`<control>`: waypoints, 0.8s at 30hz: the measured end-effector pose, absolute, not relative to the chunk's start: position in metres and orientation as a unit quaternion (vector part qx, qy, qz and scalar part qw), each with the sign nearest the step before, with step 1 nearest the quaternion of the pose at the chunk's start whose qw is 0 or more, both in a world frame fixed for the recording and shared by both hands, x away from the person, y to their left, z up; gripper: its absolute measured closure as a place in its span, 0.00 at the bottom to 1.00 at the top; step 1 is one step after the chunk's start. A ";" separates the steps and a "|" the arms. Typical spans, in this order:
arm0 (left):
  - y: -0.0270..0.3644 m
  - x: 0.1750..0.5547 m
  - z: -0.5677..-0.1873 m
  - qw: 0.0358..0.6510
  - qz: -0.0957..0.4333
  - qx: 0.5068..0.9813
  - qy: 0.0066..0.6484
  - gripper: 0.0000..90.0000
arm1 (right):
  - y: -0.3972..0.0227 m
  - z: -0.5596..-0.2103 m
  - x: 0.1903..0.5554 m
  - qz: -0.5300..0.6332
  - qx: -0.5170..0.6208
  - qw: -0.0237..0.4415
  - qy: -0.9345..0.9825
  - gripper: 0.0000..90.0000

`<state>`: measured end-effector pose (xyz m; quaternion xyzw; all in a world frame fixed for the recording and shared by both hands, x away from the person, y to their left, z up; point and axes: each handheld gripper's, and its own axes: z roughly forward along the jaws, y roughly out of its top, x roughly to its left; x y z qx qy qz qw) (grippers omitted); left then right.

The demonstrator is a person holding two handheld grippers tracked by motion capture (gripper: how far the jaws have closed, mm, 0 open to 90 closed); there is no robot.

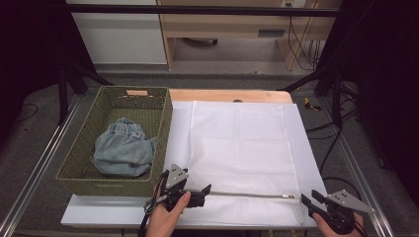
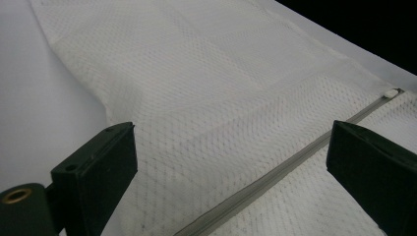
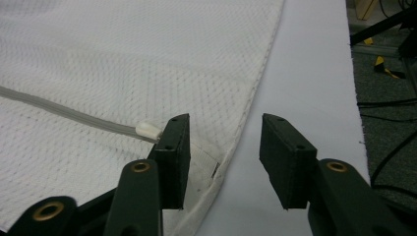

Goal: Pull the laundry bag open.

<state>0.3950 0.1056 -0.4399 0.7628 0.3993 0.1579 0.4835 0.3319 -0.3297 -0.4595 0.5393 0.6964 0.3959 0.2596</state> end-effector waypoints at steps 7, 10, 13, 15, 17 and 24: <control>0.100 0.388 -0.435 0.488 0.155 0.768 0.385 0.06 | -0.330 -0.465 0.336 0.398 0.547 0.242 0.696 0.71; 0.098 0.387 -0.435 0.488 0.153 0.769 0.383 0.06 | -0.329 -0.467 0.339 0.397 0.553 0.234 0.694 0.72; 0.098 0.388 -0.435 0.487 0.152 0.770 0.383 0.06 | -0.324 -0.471 0.345 0.391 0.555 0.226 0.698 0.72; 0.097 0.388 -0.436 0.487 0.151 0.770 0.385 0.06 | -0.322 -0.472 0.347 0.387 0.555 0.224 0.702 0.72; 0.097 0.387 -0.437 0.486 0.152 0.770 0.385 0.06 | -0.319 -0.475 0.348 0.373 0.551 0.222 0.713 0.70; 0.093 0.387 -0.435 0.484 0.154 0.775 0.376 0.06 | -0.311 -0.482 0.342 0.341 0.538 0.220 0.739 0.60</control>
